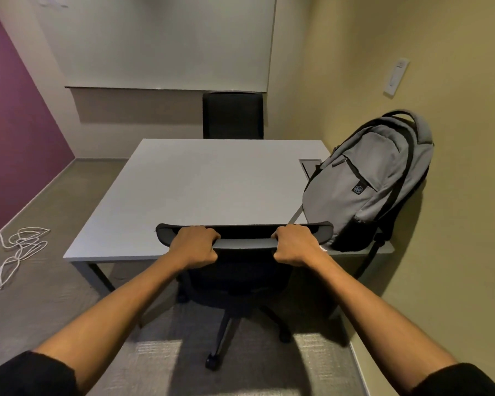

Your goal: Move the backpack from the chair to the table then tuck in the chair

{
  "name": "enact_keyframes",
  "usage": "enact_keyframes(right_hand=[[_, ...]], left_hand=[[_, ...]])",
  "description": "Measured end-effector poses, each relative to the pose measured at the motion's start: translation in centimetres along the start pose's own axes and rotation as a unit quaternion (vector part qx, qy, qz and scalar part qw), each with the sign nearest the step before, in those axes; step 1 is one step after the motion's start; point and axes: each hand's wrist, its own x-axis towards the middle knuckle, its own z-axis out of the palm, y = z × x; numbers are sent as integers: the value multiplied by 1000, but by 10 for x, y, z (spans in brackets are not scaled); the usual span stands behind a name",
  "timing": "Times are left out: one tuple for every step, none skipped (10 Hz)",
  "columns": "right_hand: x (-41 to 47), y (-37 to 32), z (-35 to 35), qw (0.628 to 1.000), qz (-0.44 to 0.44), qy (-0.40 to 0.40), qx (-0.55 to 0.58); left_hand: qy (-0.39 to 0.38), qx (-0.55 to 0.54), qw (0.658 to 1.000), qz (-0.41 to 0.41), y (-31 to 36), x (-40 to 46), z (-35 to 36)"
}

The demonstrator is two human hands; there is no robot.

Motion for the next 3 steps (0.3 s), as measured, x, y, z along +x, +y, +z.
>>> enact_keyframes(right_hand=[[-2,1,0,999,-19,-14,23],[-7,0,-14,997,-37,-13,68],[-6,6,-22,993,-45,28,110]], left_hand=[[-11,11,1000,22,0,-6,-1],[-28,-4,998,56,6,-12,-15],[-47,-36,997,55,9,-13,-27]])
